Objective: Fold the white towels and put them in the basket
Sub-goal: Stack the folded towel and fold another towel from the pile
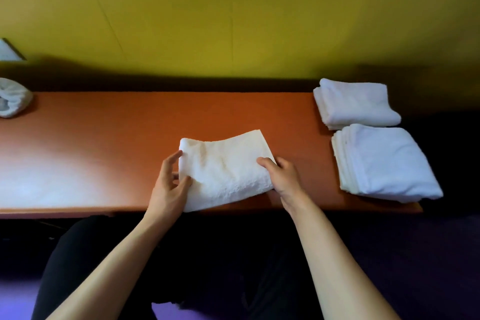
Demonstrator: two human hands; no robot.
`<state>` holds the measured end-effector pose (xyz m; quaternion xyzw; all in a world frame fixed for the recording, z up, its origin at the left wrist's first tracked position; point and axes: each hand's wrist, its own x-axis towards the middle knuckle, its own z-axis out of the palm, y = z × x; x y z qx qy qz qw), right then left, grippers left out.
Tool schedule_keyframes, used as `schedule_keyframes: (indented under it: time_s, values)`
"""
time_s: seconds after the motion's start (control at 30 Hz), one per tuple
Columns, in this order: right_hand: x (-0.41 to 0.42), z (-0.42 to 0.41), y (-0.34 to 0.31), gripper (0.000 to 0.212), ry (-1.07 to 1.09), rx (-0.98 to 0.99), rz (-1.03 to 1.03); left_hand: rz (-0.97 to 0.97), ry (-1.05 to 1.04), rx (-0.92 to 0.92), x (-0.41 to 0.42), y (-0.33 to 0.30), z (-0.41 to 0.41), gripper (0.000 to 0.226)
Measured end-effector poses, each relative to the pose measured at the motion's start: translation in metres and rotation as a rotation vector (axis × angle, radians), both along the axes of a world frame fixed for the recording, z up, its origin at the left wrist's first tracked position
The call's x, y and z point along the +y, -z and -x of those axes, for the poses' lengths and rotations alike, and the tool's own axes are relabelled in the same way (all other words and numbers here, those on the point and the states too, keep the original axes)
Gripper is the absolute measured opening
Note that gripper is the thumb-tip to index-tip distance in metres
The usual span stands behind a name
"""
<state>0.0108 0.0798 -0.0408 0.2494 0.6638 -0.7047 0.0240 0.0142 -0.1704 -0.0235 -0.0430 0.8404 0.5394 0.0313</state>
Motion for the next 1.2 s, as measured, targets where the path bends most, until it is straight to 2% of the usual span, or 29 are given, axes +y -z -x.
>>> schedule_keyframes:
  time_s: [0.1, 0.23, 0.33, 0.4, 0.53, 0.67, 0.77, 1.0, 1.13, 1.2]
  values:
    - [0.048, -0.015, -0.016, 0.010, 0.089, 0.050, -0.066, -0.024, 0.127, 0.036, 0.044, -0.013, -0.004, 0.057]
    - [0.102, -0.033, -0.034, 0.019, 0.148, 0.048, -0.268, -0.018, 0.250, 0.078, 0.096, -0.024, -0.007, 0.057]
    - [0.149, -0.050, -0.044, 0.011, 0.205, 0.076, -0.277, -0.004, 0.346, 0.095, 0.143, -0.033, -0.010, 0.056]
    - [0.178, -0.060, -0.050, 0.014, 0.246, 0.101, -0.301, -0.007, 0.397, 0.111, 0.173, -0.038, -0.010, 0.057]
    - [0.228, -0.082, -0.056, 0.017, 0.349, 0.118, -0.320, -0.089, 0.457, 0.102, 0.227, -0.044, -0.012, 0.062]
    - [0.270, -0.097, -0.059, 0.012, 0.435, 0.145, -0.303, -0.134, 0.514, 0.092, 0.273, -0.049, -0.012, 0.064]
    - [0.296, -0.099, -0.062, 0.009, 0.524, 0.171, -0.286, -0.146, 0.529, 0.088, 0.303, -0.052, -0.009, 0.063]
    - [0.340, -0.079, -0.066, 0.022, 0.628, 0.182, -0.339, -0.190, 0.515, 0.085, 0.345, -0.034, -0.012, 0.053]
    - [0.341, -0.083, -0.034, 0.031, 0.549, -0.013, -0.511, -0.040, 0.460, -0.012, 0.353, -0.015, 0.003, 0.052]
    - [0.335, -0.088, -0.021, 0.036, 0.511, -0.100, -0.556, -0.033, 0.404, -0.070, 0.352, -0.010, 0.008, 0.048]
